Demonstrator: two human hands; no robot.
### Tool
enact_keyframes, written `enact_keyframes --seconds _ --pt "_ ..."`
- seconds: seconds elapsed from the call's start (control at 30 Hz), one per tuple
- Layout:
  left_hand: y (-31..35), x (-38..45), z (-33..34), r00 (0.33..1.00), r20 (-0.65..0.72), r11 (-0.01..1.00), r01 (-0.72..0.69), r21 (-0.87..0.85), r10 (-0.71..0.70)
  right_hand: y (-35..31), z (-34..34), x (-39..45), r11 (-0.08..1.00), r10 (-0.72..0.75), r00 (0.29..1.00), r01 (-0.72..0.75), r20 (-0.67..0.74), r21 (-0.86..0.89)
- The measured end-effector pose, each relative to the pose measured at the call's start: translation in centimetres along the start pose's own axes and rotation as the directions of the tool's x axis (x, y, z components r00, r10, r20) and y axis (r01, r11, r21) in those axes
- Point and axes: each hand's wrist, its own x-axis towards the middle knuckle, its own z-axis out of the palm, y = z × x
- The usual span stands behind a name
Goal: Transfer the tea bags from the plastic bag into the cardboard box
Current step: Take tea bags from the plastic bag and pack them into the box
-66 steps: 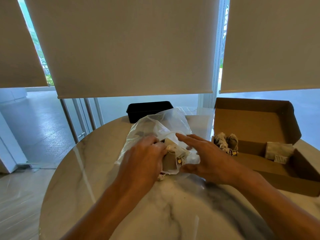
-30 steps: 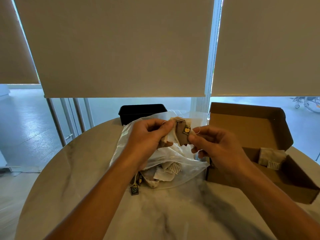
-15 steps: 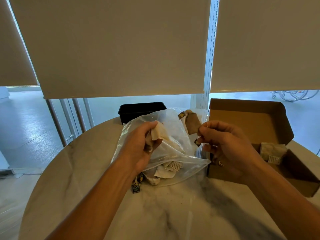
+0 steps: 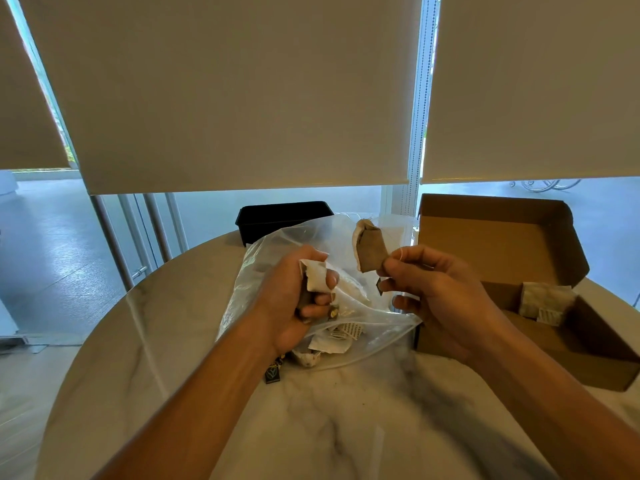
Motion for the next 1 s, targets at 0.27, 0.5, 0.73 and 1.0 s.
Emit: enact_keyframes --seconds 0.27,0.5,0.73,1.0 --pt "-0.4 -1.0 1.3 0.96 0.04 0.872 -0.27 0.409 0.278 0.0 0.3 -0.3 0.994 -0.03 0.999 0.032 0.026 -0.104" --pt "0.2 -0.8 0.1 0.918 -0.02 0.83 -0.348 0.436 0.395 -0.8 -0.8 -0.3 0.919 -0.108 0.993 0.121 0.056 -0.374" --pt "1.1 -0.7 -1.3 0.896 -0.057 0.828 -0.382 0.412 0.441 -1.2 -2.3 0.0 0.707 -0.051 0.983 0.159 0.174 -0.689" --pt "0.4 -0.7 -1.2 0.885 0.111 0.664 -0.417 0.621 0.452 -2.3 -2.4 -0.3 0.859 -0.159 0.975 0.213 0.153 -0.466"
